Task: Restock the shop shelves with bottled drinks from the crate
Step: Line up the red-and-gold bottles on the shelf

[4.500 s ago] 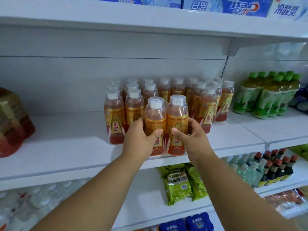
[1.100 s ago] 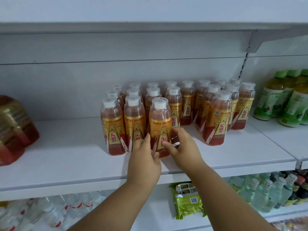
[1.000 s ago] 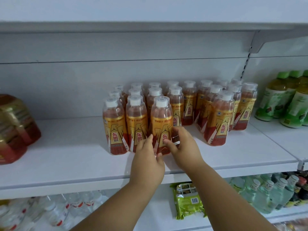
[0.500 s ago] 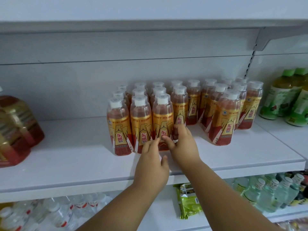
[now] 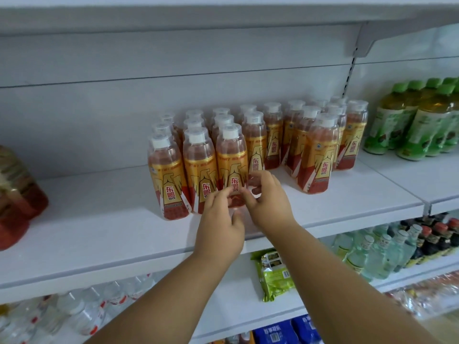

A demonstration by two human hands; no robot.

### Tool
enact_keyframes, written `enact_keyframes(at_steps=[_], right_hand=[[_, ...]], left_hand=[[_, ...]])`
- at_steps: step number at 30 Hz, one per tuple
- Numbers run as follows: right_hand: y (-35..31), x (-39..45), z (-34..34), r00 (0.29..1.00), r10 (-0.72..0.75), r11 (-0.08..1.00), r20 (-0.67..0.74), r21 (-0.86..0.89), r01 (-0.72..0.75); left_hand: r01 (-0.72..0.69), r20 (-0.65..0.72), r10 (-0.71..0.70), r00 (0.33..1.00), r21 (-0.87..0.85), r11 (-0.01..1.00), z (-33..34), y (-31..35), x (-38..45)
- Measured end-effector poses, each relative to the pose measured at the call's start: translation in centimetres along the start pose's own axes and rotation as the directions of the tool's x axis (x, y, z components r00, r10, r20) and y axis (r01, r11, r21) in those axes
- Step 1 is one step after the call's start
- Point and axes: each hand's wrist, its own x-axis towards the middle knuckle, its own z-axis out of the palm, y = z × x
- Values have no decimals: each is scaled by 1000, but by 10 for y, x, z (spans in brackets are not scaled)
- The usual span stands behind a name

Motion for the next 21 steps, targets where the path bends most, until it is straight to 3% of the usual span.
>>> enact_keyframes(at_steps=[5, 10, 21], right_hand=[[-5, -34, -16, 996, 71, 997, -49, -8, -72], [-12, -88, -38, 990, 132, 991, -42, 17, -132], [3, -217, -126, 978, 143, 976, 155, 140, -165]], left_hand=[[-95, -69, 87, 994, -116, 989, 0, -2, -18], [-161, 11, 165, 986, -168, 972, 3, 2, -50], [-151, 23, 157, 987, -177, 973, 42, 46, -184]])
